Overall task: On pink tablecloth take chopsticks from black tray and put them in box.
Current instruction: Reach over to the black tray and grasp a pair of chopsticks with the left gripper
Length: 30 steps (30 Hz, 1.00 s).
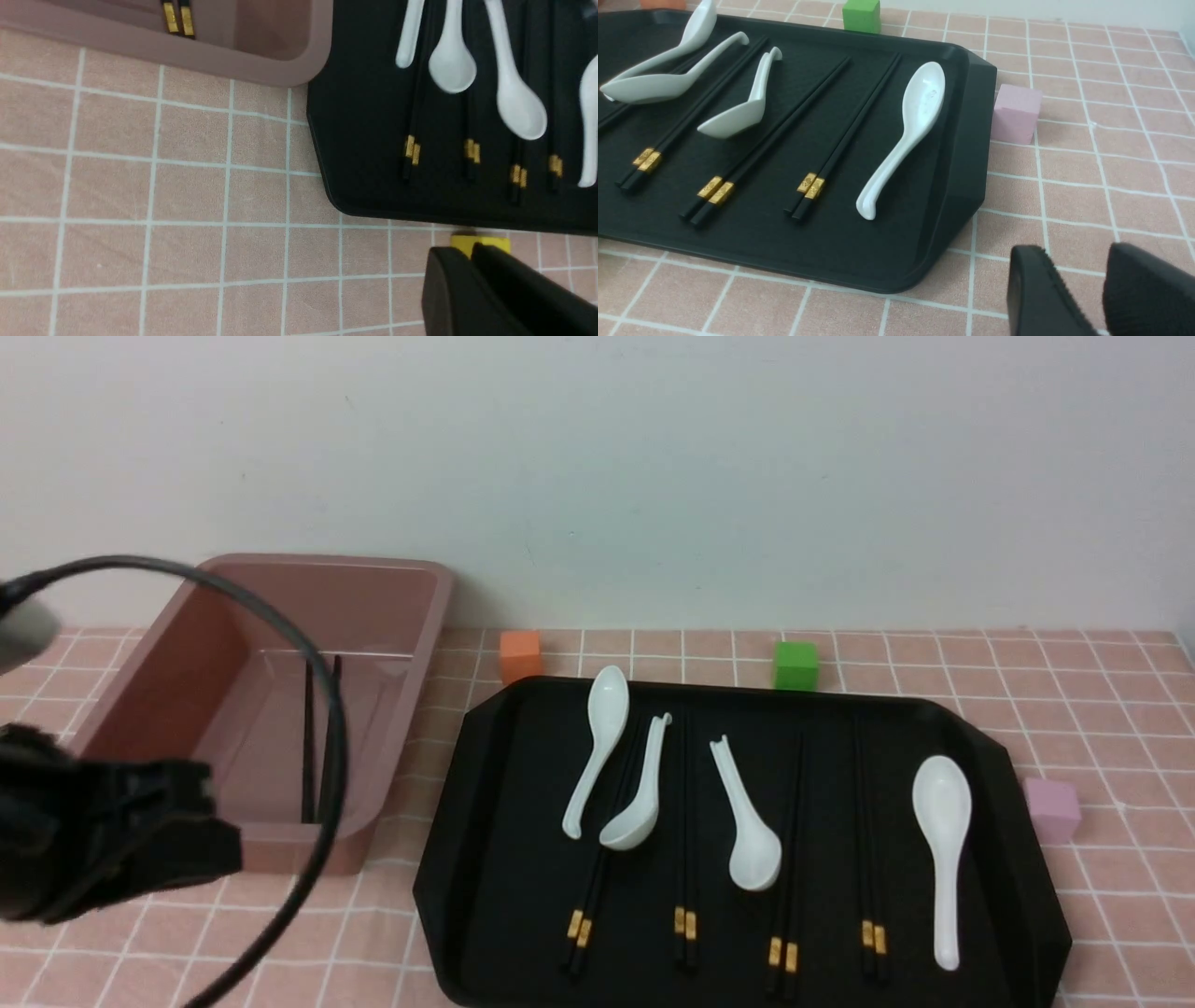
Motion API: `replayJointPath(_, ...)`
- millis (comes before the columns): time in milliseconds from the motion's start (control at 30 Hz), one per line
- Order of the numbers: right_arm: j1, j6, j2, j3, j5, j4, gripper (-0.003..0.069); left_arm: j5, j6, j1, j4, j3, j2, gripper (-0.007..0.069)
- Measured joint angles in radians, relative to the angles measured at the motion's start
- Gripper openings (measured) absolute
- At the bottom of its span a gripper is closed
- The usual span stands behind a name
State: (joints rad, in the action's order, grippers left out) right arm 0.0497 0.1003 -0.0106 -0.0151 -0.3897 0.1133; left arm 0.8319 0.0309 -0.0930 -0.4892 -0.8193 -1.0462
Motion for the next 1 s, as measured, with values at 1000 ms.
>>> replayJointPath(1000, 0.0, 0.0, 0.0, 0.0, 0.0, 0.0, 0.024, 0.057, 0.182, -0.587, 0.461, -0.609, -0.888, 0.0171)
